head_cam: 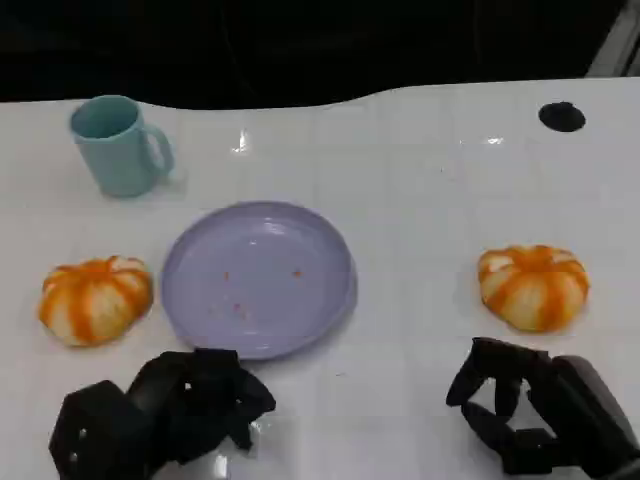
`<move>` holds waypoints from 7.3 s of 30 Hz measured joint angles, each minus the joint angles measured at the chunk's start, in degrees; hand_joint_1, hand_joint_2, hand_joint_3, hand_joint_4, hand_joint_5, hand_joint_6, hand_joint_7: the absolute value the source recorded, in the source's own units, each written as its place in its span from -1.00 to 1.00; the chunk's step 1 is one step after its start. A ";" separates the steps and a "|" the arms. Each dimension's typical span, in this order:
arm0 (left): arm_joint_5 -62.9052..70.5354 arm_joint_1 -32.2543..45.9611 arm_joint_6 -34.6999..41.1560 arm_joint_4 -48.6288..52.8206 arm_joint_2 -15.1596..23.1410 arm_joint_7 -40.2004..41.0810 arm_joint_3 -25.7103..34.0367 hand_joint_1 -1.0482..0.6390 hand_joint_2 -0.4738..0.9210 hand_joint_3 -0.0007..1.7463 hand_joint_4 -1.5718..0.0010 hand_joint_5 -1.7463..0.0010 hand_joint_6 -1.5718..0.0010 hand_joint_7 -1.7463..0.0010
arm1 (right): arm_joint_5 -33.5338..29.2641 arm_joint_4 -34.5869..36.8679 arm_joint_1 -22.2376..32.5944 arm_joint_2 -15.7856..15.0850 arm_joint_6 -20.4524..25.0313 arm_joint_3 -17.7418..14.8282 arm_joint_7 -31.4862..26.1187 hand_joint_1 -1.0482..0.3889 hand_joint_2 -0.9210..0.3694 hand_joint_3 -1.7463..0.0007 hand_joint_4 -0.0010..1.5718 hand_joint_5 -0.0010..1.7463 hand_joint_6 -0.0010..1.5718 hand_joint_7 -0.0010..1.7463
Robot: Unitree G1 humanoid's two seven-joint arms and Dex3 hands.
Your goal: Grasp the bread from the table and place it into the plate.
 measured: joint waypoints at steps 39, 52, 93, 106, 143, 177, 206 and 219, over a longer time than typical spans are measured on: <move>0.00 1.01 0.04 -1.63 -0.02 -0.27 -0.18 -0.93 0.97 -1.00 -0.26 -0.64 -0.56 0.10 | -0.29 -1.56 0.86 -0.04 -0.37 -1.26 -1.84 0.01 -0.48 0.06 -0.22 0.37 -0.09 -0.25; 0.01 1.02 0.60 -1.64 -0.08 -0.26 -0.17 -0.92 0.97 -1.00 -0.26 -0.63 -0.57 0.13 | -4.41 -6.41 -0.49 -2.71 0.12 -2.61 -4.93 -0.21 -1.00 0.85 -0.54 -0.55 -0.31 -0.95; 0.35 1.36 0.01 -1.79 -0.86 0.50 -0.57 -0.93 0.97 -1.00 -0.23 -0.65 -0.55 0.10 | -23.06 -15.83 -17.11 -8.28 46.99 6.53 24.54 -0.07 -0.78 0.99 -0.82 -0.75 -0.61 -0.99; 0.25 1.47 -0.07 -1.82 -0.83 0.52 -0.64 -0.92 0.96 -1.00 -0.24 -0.64 -0.55 0.10 | -22.75 -4.21 -21.91 -7.77 48.34 10.74 22.93 -0.06 -0.87 0.99 -0.66 -0.84 -0.51 -0.97; 0.51 2.33 0.42 -3.30 -0.87 0.71 -1.23 -0.93 0.97 -1.00 -0.25 -0.64 -0.55 0.09 | -14.59 7.31 -24.54 -2.46 32.79 12.08 -13.47 0.40 -0.17 -0.26 0.17 1.00 -0.02 0.88; 0.86 2.02 -0.09 -2.58 -1.17 0.71 -1.73 -0.94 0.96 -1.00 -0.27 -0.65 -0.55 0.10 | -13.08 24.63 -38.29 16.97 18.94 17.43 -13.17 0.28 -0.28 -0.30 0.17 1.00 -0.03 0.84; 1.00 0.86 0.09 -1.69 -1.42 0.71 -1.75 -0.93 0.97 -0.99 -0.26 -0.64 -0.56 0.13 | -10.81 22.28 -41.79 14.01 19.76 18.96 6.63 -0.43 -1.00 0.85 -1.00 -0.65 -0.71 -0.98; 0.25 1.09 -0.23 -1.44 -1.44 0.69 -1.53 -0.91 0.95 -1.00 -0.26 -0.63 -0.57 0.16 | -6.58 -1.33 -26.62 6.05 18.67 14.93 10.92 -0.28 -1.00 0.90 -0.90 -0.38 -0.58 -0.94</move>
